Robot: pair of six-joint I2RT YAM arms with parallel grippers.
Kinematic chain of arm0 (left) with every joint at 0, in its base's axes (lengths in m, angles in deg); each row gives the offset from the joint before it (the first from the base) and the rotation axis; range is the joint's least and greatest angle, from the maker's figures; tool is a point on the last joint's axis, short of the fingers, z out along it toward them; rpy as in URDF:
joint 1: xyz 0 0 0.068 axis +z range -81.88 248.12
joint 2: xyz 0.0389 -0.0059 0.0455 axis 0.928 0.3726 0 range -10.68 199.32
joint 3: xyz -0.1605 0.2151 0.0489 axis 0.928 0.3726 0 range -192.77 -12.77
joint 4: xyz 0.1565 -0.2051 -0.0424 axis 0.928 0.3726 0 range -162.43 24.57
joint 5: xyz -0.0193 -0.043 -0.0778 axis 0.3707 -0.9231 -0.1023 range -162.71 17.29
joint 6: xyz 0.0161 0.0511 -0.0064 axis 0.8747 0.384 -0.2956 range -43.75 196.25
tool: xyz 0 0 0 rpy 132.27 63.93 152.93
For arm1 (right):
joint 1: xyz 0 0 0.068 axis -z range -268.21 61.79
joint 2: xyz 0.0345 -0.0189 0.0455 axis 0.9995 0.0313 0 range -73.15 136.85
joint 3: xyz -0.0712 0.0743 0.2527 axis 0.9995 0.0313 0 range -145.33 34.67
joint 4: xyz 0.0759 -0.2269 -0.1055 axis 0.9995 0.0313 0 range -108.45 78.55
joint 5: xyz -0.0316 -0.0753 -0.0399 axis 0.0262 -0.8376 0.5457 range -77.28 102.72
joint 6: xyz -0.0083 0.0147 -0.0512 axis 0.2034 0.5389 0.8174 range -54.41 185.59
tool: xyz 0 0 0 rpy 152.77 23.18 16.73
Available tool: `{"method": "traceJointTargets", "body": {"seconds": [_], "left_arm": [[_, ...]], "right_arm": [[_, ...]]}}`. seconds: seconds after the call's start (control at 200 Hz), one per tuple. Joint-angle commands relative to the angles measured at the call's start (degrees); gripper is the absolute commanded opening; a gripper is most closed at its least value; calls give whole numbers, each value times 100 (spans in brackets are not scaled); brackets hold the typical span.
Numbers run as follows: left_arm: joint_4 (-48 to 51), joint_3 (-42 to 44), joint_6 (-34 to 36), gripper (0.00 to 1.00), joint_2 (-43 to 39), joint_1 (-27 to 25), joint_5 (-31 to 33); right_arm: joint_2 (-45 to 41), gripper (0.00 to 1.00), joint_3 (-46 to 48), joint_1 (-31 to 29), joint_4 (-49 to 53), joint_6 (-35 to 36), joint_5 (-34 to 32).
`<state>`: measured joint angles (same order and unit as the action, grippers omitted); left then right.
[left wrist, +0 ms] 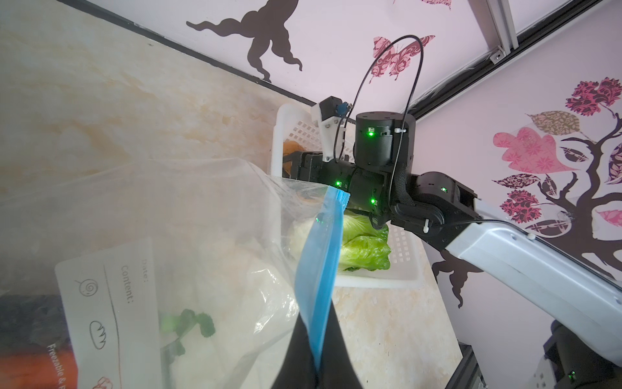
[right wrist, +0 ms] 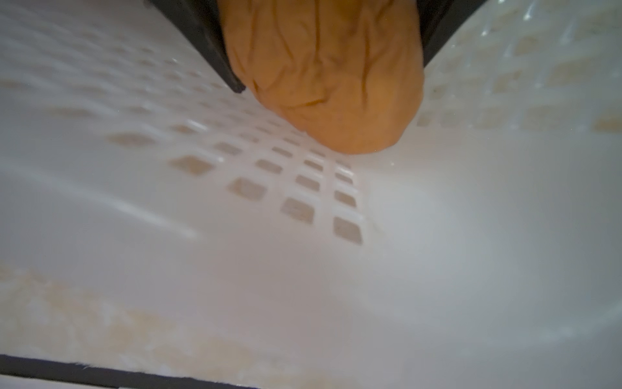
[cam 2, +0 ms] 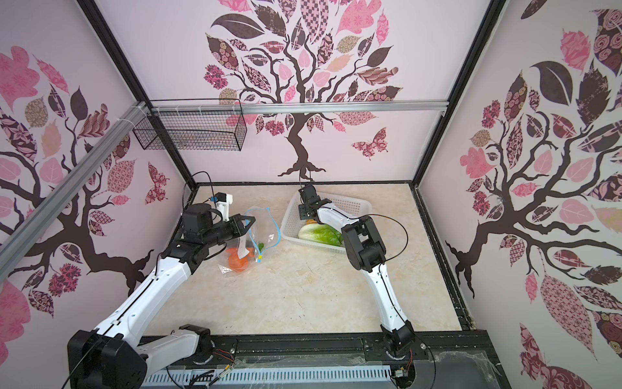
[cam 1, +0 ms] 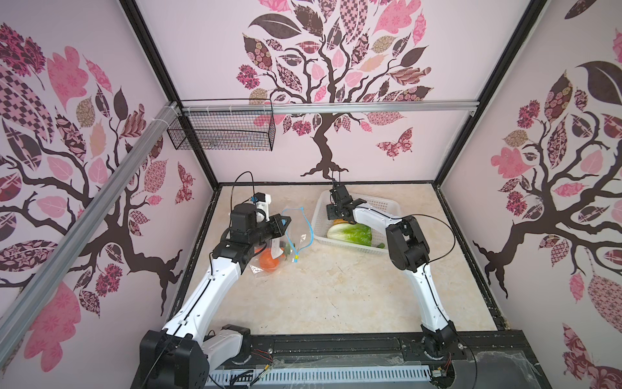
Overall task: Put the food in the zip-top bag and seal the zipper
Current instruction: 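Move the right gripper to the basket and grasp the bread roll, then lift the bread roll and carry it into the bag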
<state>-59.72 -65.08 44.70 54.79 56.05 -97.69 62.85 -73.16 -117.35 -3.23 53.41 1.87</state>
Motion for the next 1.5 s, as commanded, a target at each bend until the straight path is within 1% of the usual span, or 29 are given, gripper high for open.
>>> {"method": "traceJointTargets", "body": {"seconds": [0.0,0.29,0.44,0.57,0.725,0.865,1.02,1.135,1.215,1.32,1.4,1.495], "left_arm": [[-14,0,46,0,-95,29,-60],[-19,2,34,0,-122,30,-87],[-34,1,29,0,-146,23,-95],[-40,13,21,0,-138,26,-96],[-41,11,17,0,-128,27,-104],[-45,11,17,0,-104,27,-113],[-58,11,13,0,-74,23,-148],[-80,-4,-9,0,-44,26,-200],[-84,-2,-16,0,-25,23,-234],[-105,5,-27,0,-17,26,-279],[-117,4,-40,0,-9,23,-305],[-131,-3,-38,0,-21,19,-341]], "right_arm": [[-533,60,541,28,-437,-51,30],[-1987,53,2431,27,-2245,27,273],[-2580,51,3154,23,-2987,126,514],[-3017,50,3607,28,-3383,264,790],[-3481,49,3948,30,-3543,437,1331],[-3959,48,4311,23,-3594,450,2065],[-4578,48,4816,15,-3755,275,3021],[-4907,48,5049,-32,-3810,9,3631],[-5055,48,5169,-188,-3865,-105,3810],[-5120,48,5189,-504,-3868,-114,3836],[-5023,48,5092,-744,-3857,-76,3804],[-4766,48,4881,-878,-3868,-128,3985]]}}
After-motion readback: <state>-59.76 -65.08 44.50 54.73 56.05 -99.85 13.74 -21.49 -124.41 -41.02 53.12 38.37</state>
